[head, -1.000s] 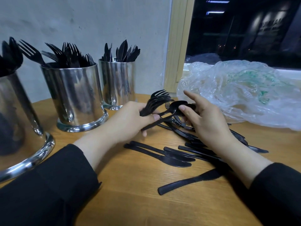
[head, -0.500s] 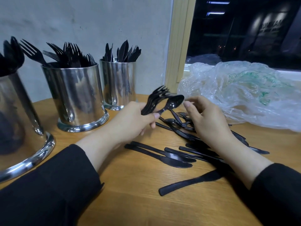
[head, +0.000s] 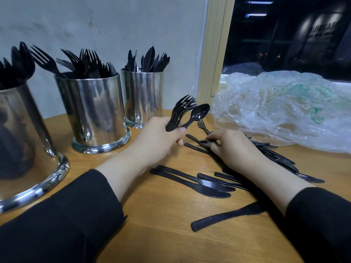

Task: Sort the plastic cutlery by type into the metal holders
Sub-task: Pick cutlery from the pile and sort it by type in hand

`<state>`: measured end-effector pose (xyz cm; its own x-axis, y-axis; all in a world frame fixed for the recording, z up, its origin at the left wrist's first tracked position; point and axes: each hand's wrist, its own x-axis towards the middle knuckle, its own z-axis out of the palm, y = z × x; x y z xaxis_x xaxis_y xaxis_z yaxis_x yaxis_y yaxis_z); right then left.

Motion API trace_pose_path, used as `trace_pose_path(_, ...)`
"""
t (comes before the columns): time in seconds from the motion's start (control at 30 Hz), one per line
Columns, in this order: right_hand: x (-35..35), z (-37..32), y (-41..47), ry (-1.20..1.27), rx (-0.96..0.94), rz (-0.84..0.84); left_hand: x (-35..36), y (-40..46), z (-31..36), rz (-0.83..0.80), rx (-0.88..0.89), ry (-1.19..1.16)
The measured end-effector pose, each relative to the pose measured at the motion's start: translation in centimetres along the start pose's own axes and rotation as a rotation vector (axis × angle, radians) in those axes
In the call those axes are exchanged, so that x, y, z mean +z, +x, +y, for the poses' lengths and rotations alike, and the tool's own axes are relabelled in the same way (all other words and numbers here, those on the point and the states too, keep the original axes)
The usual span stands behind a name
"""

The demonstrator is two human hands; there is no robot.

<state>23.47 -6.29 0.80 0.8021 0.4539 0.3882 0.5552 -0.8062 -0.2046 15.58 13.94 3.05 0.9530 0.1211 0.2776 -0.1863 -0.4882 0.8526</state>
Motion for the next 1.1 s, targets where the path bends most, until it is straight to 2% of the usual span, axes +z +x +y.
trace_pose_path(0.13, -0.9, 0.0, 0.0, 0.181, 0.063, 0.191, 0.0, -0.1, 0.0, 0.025, 0.000, -0.027)
trace_pose_path(0.3, -5.4, -0.2, -0.1, 0.601, 0.234, 0.508, 0.2, -0.3, 0.3, 0.041, 0.003, -0.072)
trace_pose_path(0.37, -7.0, -0.3, -0.6, 0.836, 0.254, 0.500, 0.4, -0.4, 0.6, 0.046, -0.005, -0.111)
trace_pose_path(0.43, -7.4, -0.5, -1.4, 1.039, 0.241, 0.414, 0.7, -0.6, 1.0, 0.048, -0.014, -0.130)
trace_pose_path(0.57, -6.0, -1.3, -2.8, 1.050, 0.195, 0.253, 1.8, -1.2, 1.5, -0.003, -0.027, -0.152)
trace_pose_path(1.1, -3.2, -2.9, -2.6, 1.131, 0.287, 0.379, 3.4, -3.4, 3.6, -0.163, -0.036, -0.383)
